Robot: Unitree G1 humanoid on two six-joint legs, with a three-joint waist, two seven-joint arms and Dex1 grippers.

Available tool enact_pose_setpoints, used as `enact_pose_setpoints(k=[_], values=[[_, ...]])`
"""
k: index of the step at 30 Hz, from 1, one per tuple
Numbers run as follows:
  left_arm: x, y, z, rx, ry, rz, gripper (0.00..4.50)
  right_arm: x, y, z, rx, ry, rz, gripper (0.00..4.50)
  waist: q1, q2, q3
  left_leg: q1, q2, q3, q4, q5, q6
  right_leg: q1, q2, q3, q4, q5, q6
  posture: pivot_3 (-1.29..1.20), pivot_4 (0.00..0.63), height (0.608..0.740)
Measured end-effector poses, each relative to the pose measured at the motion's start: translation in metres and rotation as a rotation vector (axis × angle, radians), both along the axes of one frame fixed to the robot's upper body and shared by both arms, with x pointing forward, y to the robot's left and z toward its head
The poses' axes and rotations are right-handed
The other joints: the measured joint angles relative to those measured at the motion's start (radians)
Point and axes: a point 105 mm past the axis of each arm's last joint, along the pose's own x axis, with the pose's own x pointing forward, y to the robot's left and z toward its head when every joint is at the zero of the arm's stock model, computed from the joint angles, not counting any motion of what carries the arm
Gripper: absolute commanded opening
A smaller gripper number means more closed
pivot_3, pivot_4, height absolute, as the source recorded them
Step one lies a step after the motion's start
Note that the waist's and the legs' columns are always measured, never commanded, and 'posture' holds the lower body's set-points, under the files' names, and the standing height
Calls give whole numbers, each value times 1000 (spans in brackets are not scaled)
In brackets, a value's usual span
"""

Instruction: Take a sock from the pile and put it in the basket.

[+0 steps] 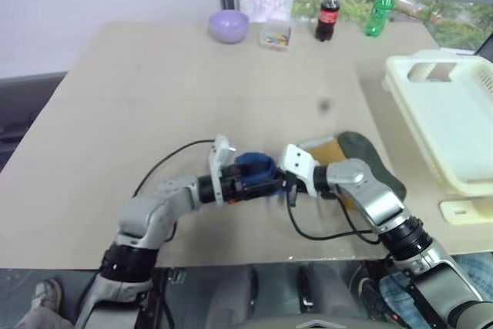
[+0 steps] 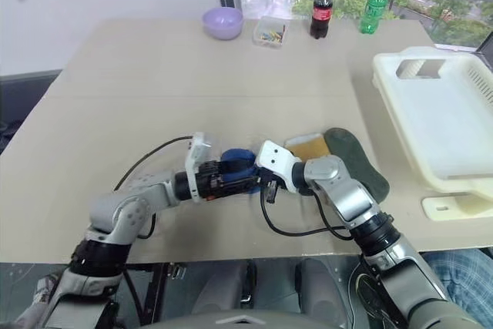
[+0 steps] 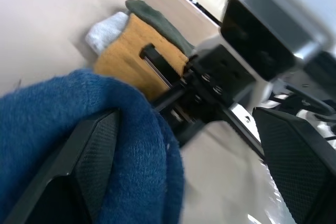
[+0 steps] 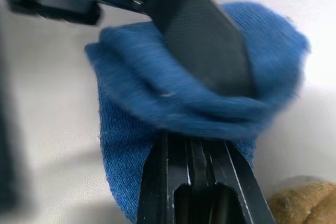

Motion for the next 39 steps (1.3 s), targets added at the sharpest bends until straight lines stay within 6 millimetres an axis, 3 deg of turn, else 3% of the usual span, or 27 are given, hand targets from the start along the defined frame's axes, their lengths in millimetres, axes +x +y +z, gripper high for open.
enact_pose_setpoints(k=[7,10,15,16,17,20,22,29,32,35,39], values=[[0,0,-12,67,2,-22,4284,-3,-4,1,-13,-1,-6,19,2,0,0,0,0,0,0,0,0,0,-1,0,0,0,0,0,150,740],[-3,1,-15,66,4,-21,4284,-6,-13,5,-18,17,-3,747,2,0,0,0,0,0,0,0,0,0,-1,0,0,0,0,0,150,740],[-4,3,-18,63,6,-16,4284,-13,-49,24,-23,30,-61,3114,2,0,0,0,0,0,0,0,0,1,-2,0,-1,0,0,0,150,740],[-4,3,-18,63,5,-16,4284,-13,-51,25,-23,30,-62,3286,1,0,0,0,0,0,0,0,0,1,-2,1,-1,0,0,0,150,740],[-4,4,-17,64,1,-14,4284,-14,-53,28,-19,30,-63,3731,0,0,0,0,0,0,-1,0,0,0,-2,1,-1,0,0,0,150,740],[-4,6,-13,44,-50,3,4284,-22,-49,43,47,56,-73,3731,-1,1,0,0,2,0,-1,0,0,0,-1,1,-1,0,0,0,150,740],[-8,14,-10,36,-82,26,4284,-15,-48,52,122,79,-135,3731,-3,0,0,-1,2,1,-1,0,0,-1,-1,2,-1,0,0,0,150,740],[-24,72,21,129,-244,143,4284,-2,-21,63,228,164,-190,3731,1,1,1,-12,2,-1,1,0,0,-11,-2,-1,-1,0,-1,0,150,740],[-34,94,27,170,-259,192,4284,14,-4,51,202,225,-231,3731,1,1,1,-14,0,-2,1,0,0,-12,-5,-2,-2,0,0,0,150,740],[-41,99,19,184,-232,207,4284,19,6,39,169,286,-239,3731,6,2,2,-15,-2,-4,0,0,0,-12,-6,-4,-3,0,0,0,150,740],[-45,99,21,188,-246,227,4284,19,2,17,48,272,-220,3731,4,2,2,-15,-2,-4,0,0,0,-12,-7,-4,-4,0,-1,0,150,740]])
